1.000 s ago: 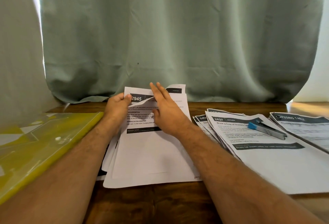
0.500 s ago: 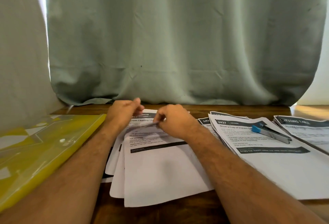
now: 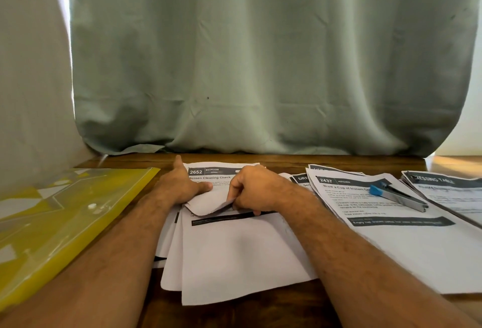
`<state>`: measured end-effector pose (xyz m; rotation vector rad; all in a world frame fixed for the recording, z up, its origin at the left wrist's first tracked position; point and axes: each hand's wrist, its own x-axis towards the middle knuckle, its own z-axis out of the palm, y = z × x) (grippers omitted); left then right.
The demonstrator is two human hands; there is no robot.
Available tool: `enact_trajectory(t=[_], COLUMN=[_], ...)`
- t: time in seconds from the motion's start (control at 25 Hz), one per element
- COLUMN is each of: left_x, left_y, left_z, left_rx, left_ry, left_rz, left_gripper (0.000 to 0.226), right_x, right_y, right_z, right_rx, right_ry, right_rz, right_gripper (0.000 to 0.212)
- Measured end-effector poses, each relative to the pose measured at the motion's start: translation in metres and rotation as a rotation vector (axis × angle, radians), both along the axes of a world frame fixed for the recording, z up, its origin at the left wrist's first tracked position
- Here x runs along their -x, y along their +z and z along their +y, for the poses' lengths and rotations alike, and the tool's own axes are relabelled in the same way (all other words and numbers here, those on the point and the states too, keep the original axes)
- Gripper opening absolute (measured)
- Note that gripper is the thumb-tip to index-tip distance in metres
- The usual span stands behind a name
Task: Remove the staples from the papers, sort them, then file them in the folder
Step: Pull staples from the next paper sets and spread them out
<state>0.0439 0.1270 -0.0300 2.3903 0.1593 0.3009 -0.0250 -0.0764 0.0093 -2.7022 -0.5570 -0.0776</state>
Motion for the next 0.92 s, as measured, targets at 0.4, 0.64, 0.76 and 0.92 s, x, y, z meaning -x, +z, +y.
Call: enact_trajectory(t=[0.4,0.64,0.76,0.92], left_x=[0.002,0.017,0.022,0.023], left_y=[0.01,0.016,0.023,0.03], left_z=[-0.005,-0.009,-0.009,-0.012], left_rx=[0.069,0.088,0.355,0.435], left_ry=[0.1,0.09,0.114,0.14], left_rz=[-0.258,-0.382,-0.483,-0.532], left_gripper=[0.087,0.01,0.014,0.019], right_x=[0.005,0.003,-0.002,-0.006], right_y=[0.004,0.0,-0.003,-0.004], right_z=[-0.001,0.0,-0.001,-0.005], right_rx=[-0.114,-0.203,-0.212,-0.211], right_ry=[0.018,0.036,0.025,-0.008], right_rz=[-0.193,-0.207,-0.216,-0.224], right_gripper=[0.013,0.016,0.017,0.017])
